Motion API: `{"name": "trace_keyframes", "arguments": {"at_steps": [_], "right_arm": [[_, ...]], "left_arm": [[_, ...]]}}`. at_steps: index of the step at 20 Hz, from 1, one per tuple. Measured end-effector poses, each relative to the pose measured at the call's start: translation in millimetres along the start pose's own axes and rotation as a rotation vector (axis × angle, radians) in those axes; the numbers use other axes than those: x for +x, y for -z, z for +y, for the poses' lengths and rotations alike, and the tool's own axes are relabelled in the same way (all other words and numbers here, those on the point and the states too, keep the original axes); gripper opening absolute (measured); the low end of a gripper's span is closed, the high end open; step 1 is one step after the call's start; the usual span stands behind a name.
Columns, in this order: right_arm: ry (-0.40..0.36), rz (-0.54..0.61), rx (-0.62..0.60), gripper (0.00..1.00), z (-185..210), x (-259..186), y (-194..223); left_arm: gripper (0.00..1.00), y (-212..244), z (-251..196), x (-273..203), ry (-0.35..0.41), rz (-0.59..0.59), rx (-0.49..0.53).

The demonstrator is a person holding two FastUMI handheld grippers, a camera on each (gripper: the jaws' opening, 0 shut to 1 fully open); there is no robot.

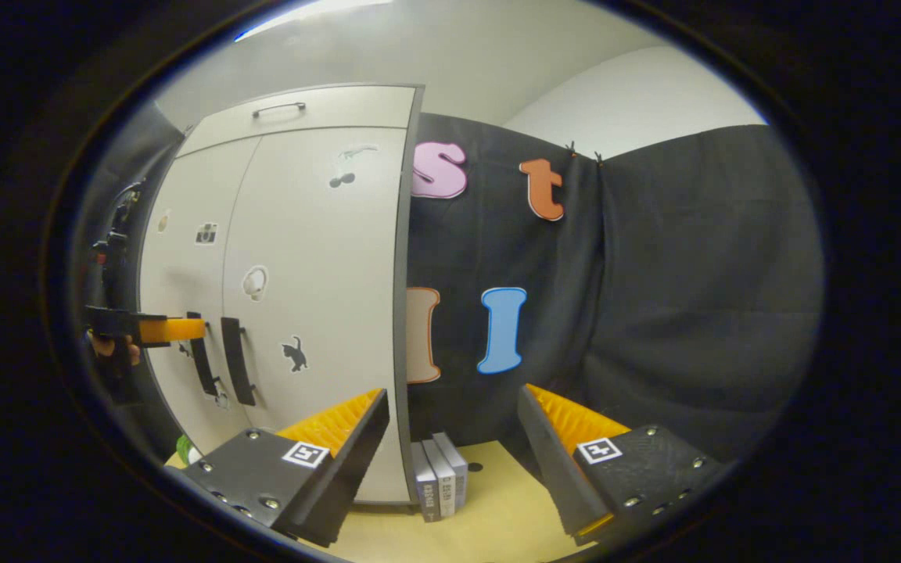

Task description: Grab one shoe with the right hand and put it into the shoe cabinet, grab the other shoe with the left hand and put it into the shoe cabinet; then close the right door with the right hand and the left door with the left hand.

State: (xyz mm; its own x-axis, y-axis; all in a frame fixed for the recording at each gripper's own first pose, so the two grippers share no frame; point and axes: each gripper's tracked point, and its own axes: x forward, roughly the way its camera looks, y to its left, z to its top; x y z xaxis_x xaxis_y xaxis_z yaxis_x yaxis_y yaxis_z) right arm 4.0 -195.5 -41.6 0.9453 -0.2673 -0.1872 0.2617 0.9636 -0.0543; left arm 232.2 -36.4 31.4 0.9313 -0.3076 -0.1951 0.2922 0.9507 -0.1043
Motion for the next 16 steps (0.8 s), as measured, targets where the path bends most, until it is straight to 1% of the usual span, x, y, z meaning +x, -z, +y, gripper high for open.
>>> {"name": "trace_keyframes", "arguments": {"at_steps": [1,2,3,5,6,7,8,9,11,13,16], "right_arm": [[-0.010,0.003,0.001,0.99,3,-2,1],[-0.019,0.002,0.001,0.98,6,-4,1],[-0.025,0.001,-0.001,0.99,8,-7,-1],[-0.036,0.001,-0.002,1.00,12,-11,-3],[-0.042,0.003,0.002,1.00,13,-14,-5],[-0.048,0.003,0.008,0.99,16,-16,-10],[-0.057,-0.001,0.018,1.00,18,-20,-17],[-0.065,-0.011,0.031,1.00,21,-24,-26],[-0.074,-0.041,0.059,0.99,29,-29,-48],[-0.094,-0.069,0.087,1.00,42,-39,-67],[-0.168,-0.123,0.130,0.99,75,-53,-95]], "left_arm": [[0.98,2,-1,-3,-0.004,0.016,-0.001],[1.00,0,-2,-8,-0.006,0.010,-0.007],[1.00,-5,-5,-14,0.003,-0.007,-0.010],[0.96,-13,-10,-32,-0.001,-0.028,-0.001],[0.96,-19,-12,-40,-0.004,-0.040,0.011],[0.93,-28,-15,-51,-0.004,-0.054,0.018],[0.96,-36,-17,-65,-0.007,-0.067,0.016],[0.96,-45,-18,-78,-0.017,-0.078,0.011],[0.96,-62,-14,-105,-0.051,-0.107,0.007],[0.96,-70,-7,-132,-0.101,-0.122,0.014],[0.96,-79,2,-170,-0.170,-0.160,0.025]]}}
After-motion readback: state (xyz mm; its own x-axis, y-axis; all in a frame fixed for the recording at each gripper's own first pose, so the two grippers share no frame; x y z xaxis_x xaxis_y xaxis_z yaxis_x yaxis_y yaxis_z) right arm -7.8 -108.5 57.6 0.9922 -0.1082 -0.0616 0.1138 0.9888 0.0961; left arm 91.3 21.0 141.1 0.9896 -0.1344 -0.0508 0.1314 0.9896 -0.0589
